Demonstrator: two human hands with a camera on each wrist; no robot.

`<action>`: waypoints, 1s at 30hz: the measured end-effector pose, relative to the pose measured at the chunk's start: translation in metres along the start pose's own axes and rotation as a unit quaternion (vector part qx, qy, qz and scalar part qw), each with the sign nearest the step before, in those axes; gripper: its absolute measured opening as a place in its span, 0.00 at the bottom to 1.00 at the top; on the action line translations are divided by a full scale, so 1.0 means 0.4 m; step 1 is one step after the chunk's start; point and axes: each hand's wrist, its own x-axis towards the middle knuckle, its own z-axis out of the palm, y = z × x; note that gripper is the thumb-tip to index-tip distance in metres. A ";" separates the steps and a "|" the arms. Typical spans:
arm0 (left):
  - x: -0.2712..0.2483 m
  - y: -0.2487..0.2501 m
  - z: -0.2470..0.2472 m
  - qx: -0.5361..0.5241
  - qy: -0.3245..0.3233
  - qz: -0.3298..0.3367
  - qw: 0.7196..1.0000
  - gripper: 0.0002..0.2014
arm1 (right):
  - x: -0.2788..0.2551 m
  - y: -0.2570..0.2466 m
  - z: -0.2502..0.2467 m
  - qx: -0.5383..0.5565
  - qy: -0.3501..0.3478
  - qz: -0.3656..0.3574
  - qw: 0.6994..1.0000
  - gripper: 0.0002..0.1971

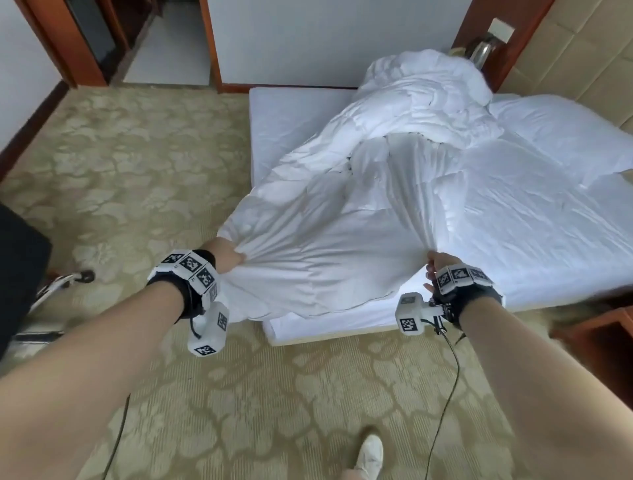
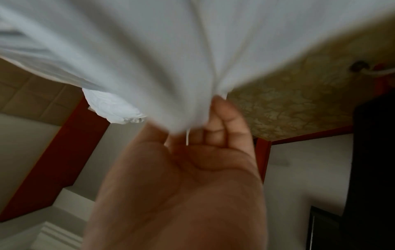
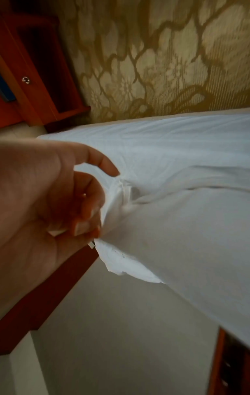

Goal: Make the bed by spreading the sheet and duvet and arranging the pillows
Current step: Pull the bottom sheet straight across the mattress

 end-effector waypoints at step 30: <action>1.026 0.022 -0.792 -0.122 0.040 0.100 0.987 0.13 | 0.436 -0.899 0.744 0.134 0.045 -0.048 0.989 0.14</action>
